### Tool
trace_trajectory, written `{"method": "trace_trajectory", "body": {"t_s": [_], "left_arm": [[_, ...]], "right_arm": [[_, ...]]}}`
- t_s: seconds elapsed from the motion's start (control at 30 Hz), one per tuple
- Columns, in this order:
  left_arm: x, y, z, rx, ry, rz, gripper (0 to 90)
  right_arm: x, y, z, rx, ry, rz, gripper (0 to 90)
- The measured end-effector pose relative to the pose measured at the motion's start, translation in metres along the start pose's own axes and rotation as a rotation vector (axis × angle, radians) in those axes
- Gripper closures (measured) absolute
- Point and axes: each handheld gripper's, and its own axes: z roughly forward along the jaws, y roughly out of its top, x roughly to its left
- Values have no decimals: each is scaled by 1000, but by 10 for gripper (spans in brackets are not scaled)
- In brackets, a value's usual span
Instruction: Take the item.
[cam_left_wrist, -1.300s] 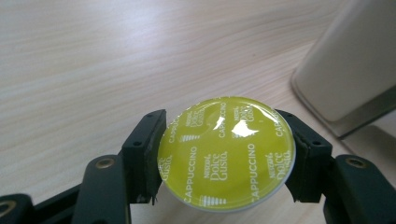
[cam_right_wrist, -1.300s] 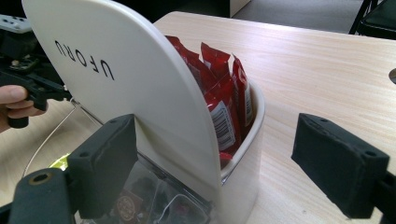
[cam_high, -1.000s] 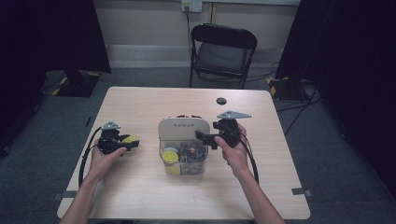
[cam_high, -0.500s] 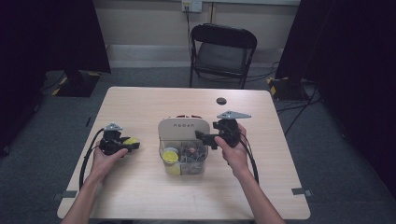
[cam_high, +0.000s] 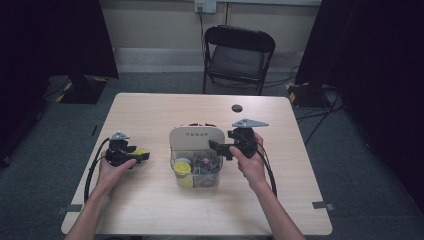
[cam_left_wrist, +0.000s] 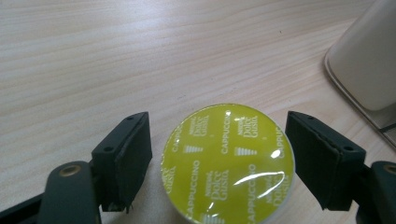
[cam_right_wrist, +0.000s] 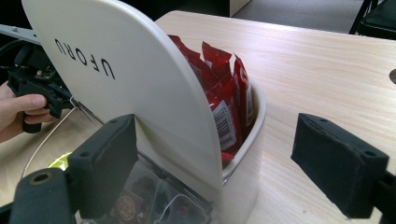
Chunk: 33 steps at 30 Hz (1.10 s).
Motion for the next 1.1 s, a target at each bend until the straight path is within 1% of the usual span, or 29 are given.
{"method": "trace_trajectory", "body": {"t_s": [0.07,0.17,0.3,0.4,0.47,0.53,0.6,0.67,0.73,0.83,0.9,0.93,0.97,1.03,1.07,1.1], "left_arm": [[1,-1,-2,-1,-2,-3,215],[0,-1,-6,-12,0,-9,205],[0,-2,-13,-22,-1,-15,200],[-2,-3,-18,-29,6,-19,208],[-4,-3,-20,-26,10,0,209],[-8,-4,-23,-34,0,4,209],[-11,-5,-26,-26,2,20,209],[-13,-8,-30,-25,-24,15,211],[-15,-10,-33,-16,-14,21,213],[-17,-15,-37,-12,-17,15,214],[-20,-18,-40,12,-14,39,215],[-22,-19,-40,7,-15,38,220],[-25,-22,-41,0,-14,47,224],[-30,-25,-41,6,-23,53,227],[-32,-26,-40,18,-17,57,220],[-35,-27,-40,33,-12,73,218]], "right_arm": [[0,0,0,1,0,0,136],[0,0,0,1,1,0,136],[0,0,0,1,2,1,136],[0,0,0,-1,1,4,136],[1,1,0,-2,3,5,137],[2,1,1,-5,3,2,138],[2,2,1,-5,4,4,138],[2,2,1,-5,4,4,137],[2,2,1,-5,4,3,137],[2,2,0,-6,1,3,139],[2,2,0,-8,-1,4,140],[2,3,-1,-10,-2,2,140],[2,3,-1,-12,-3,4,141],[2,4,-3,-21,-3,9,141],[2,4,-4,-23,-4,9,141],[1,4,-4,-24,-1,12,141]]}}
